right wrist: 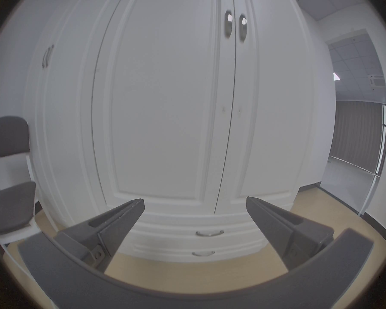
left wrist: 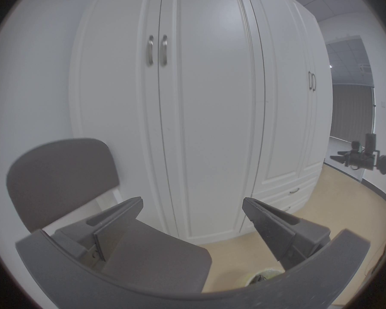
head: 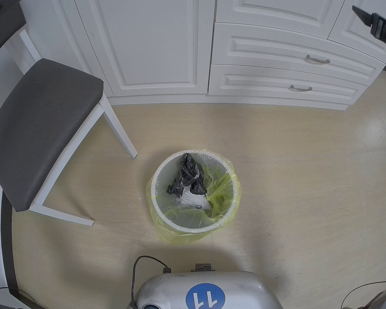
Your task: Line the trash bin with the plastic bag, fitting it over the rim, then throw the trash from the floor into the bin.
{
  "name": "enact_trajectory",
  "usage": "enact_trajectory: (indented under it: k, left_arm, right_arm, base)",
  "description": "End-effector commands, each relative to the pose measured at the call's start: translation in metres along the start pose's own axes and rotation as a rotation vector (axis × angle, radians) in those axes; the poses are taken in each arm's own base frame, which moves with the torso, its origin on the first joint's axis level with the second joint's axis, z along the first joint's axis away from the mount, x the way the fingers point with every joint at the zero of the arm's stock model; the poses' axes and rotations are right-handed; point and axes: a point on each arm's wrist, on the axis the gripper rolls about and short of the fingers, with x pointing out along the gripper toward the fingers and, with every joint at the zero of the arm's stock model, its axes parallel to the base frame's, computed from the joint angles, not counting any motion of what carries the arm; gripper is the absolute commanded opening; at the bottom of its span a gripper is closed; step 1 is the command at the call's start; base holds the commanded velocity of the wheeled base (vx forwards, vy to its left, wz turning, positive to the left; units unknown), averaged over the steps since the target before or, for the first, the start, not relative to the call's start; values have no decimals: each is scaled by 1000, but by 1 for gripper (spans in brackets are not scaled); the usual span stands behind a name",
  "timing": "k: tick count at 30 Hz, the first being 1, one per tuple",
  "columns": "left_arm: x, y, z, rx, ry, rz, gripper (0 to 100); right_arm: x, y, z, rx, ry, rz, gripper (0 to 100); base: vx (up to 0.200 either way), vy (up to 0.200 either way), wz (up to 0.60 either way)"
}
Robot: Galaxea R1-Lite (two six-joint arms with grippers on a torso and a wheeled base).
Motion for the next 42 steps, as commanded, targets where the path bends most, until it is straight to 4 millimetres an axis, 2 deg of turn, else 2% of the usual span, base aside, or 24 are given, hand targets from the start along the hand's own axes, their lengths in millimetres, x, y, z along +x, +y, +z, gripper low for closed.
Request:
enact_trajectory:
  k: [1,3,4,5,9,10,11,12,22,27,28,30,33,34,35,42]
  left_arm:
    - [-44,9,37,21,-113,61,100]
    - [-51,9,40,21,-121,62,100]
    - [-60,9,42,21,-130,63,100]
    - [-62,9,43,21,-133,65,100]
    - [-87,9,47,27,-142,82,100]
    - [-87,9,47,27,-142,82,100]
    - [-95,8,45,29,-132,93,100]
    - [-111,8,40,30,-108,129,100]
    - [-207,1,16,27,-6,152,100]
    - [-251,-3,4,31,38,153,100]
    - [-251,-3,4,31,38,153,100]
    - [-270,-8,-1,39,32,177,100]
    - [-290,-11,-8,40,69,179,100]
    - [-290,-11,-8,40,69,179,100]
    - [-303,-12,-12,39,79,174,100]
    - [-342,-17,-38,36,115,161,100]
  right_arm:
    - [-53,-20,74,23,-152,-23,100]
    - [-63,-23,83,25,-164,-26,100]
    - [-76,-27,94,27,-170,-34,100]
    - [-80,-28,97,27,-169,-37,100]
    - [-118,-38,115,37,-201,-69,100]
    - [-118,-38,115,37,-201,-69,100]
    - [-130,-41,116,40,-202,-92,100]
    - [-150,-46,117,45,-202,-125,100]
    - [-290,-69,86,36,-121,-186,100]
    - [-347,-80,73,33,-85,-243,100]
    - [-347,-80,73,33,-85,-243,100]
    - [-378,-84,63,26,-62,-263,100]
    - [-404,-89,51,28,-47,-267,100]
    - [-405,-90,50,29,-47,-267,100]
    - [-420,-93,41,29,-34,-283,100]
    - [-434,-86,39,84,-14,-404,100]
  base:
    - [0,0,0]
    - [0,0,0]
    - [0,0,0]
    - [0,0,0]
    - [0,0,0]
    - [0,0,0]
    - [0,0,0]
    - [0,0,0]
    - [0,0,0]
    - [0,0,0]
    - [0,0,0]
    - [0,0,0]
    - [0,0,0]
    - [0,0,0]
    - [0,0,0]
    - [0,0,0]
